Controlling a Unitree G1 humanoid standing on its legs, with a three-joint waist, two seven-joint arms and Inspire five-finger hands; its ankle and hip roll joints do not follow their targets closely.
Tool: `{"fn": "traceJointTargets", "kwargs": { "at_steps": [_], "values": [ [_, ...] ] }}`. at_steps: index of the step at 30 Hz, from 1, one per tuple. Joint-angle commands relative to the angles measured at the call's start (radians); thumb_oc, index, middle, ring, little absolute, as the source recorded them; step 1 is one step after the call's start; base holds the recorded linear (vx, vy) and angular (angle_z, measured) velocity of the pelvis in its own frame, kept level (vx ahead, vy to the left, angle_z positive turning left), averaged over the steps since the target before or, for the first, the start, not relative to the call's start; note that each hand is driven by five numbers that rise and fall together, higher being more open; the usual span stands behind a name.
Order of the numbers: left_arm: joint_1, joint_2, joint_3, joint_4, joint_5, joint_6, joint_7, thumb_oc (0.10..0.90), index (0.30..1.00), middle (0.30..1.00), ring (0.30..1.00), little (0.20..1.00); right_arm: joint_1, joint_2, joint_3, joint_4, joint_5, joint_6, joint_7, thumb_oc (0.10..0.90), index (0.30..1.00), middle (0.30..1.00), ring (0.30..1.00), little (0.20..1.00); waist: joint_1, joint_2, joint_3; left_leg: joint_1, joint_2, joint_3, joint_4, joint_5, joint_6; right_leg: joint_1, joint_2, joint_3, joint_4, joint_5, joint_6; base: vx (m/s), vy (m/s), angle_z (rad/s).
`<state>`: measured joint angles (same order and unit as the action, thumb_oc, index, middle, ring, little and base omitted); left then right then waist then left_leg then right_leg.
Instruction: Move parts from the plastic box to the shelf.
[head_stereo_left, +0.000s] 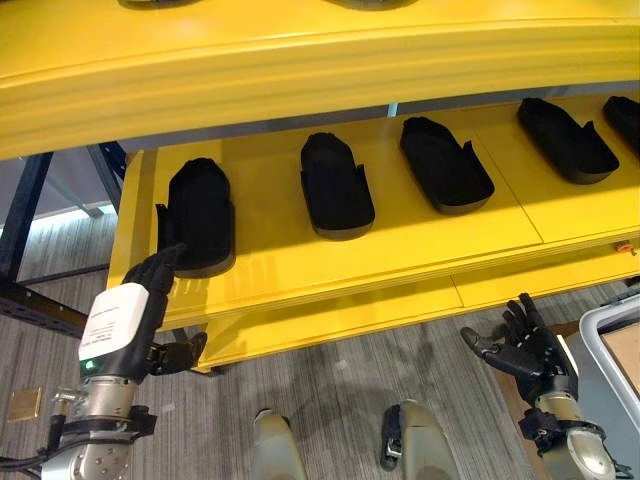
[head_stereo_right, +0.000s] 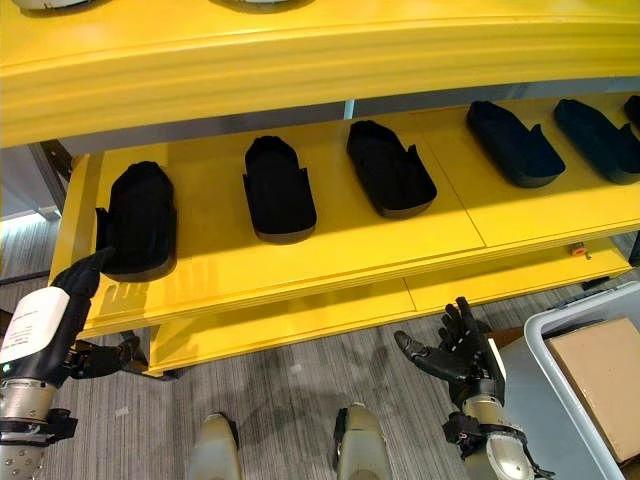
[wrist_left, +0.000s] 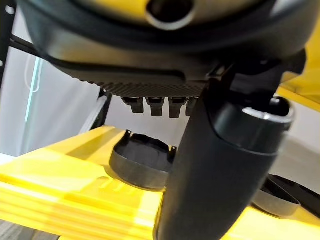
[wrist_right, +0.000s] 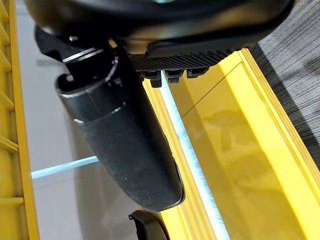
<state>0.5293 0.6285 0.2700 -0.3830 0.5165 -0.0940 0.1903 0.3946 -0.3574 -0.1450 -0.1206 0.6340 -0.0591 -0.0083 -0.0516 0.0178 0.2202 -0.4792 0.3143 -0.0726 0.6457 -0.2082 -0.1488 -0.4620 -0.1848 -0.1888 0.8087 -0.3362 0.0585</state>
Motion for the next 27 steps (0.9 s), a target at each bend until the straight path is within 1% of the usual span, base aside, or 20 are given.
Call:
{"fn": "traceJointTargets", "kwargs": {
  "at_steps": [1, 5, 11, 22, 27],
  "values": [
    [-0.04, 0.085, 0.047, -0.005, 0.041, -0.042, 0.072, 0.9, 1.0, 1.0, 1.0, 1.0, -0.039, -0.013, -0.07, -0.097, 0.043, -0.131, -0.006, 0.9, 1.0, 1.0, 1.0, 1.0, -0.018, -0.003, -0.098, -0.031, 0.014, 0.022, 0.085, -0.072, 0.083, 0.043, -0.017, 0.061, -0.056, -0.01, 0.047, 0.0, 0.0, 0.0],
    [-0.032, 0.092, 0.043, 0.011, 0.073, -0.04, 0.076, 0.9, 1.0, 1.0, 1.0, 1.0, -0.038, -0.009, -0.086, -0.093, 0.048, -0.138, -0.014, 0.9, 1.0, 1.0, 1.0, 1.0, -0.018, -0.002, -0.106, -0.046, 0.012, 0.02, 0.097, -0.075, 0.086, 0.03, -0.018, 0.061, -0.048, -0.012, 0.046, 0.0, 0.0, 0.0],
    [-0.016, 0.093, 0.039, 0.019, 0.099, -0.037, 0.063, 0.9, 1.0, 1.0, 1.0, 1.0, -0.042, -0.004, -0.097, -0.088, 0.048, -0.143, -0.024, 0.9, 1.0, 1.0, 1.0, 1.0, -0.015, -0.005, -0.097, -0.042, 0.006, 0.021, 0.101, -0.078, 0.085, 0.031, -0.02, 0.065, -0.041, -0.019, 0.042, 0.0, 0.0, 0.0],
    [-0.002, 0.093, 0.021, 0.045, 0.124, -0.03, 0.044, 0.9, 1.0, 1.0, 1.0, 1.0, -0.053, 0.002, -0.096, -0.082, 0.041, -0.142, -0.034, 0.9, 1.0, 1.0, 1.0, 1.0, -0.013, -0.001, -0.073, -0.028, 0.004, 0.023, 0.094, -0.076, 0.082, 0.038, -0.022, 0.068, -0.039, -0.021, 0.038, 0.0, 0.0, 0.0],
    [-0.006, 0.09, 0.005, 0.053, 0.131, -0.031, 0.036, 0.9, 1.0, 1.0, 1.0, 1.0, -0.06, 0.002, -0.092, -0.074, 0.035, -0.142, -0.042, 0.9, 1.0, 1.0, 1.0, 1.0, -0.012, -0.002, -0.074, -0.033, 0.001, 0.026, 0.095, -0.075, 0.083, 0.031, -0.022, 0.072, -0.039, -0.02, 0.037, 0.0, 0.0, 0.0]
  ]
}}
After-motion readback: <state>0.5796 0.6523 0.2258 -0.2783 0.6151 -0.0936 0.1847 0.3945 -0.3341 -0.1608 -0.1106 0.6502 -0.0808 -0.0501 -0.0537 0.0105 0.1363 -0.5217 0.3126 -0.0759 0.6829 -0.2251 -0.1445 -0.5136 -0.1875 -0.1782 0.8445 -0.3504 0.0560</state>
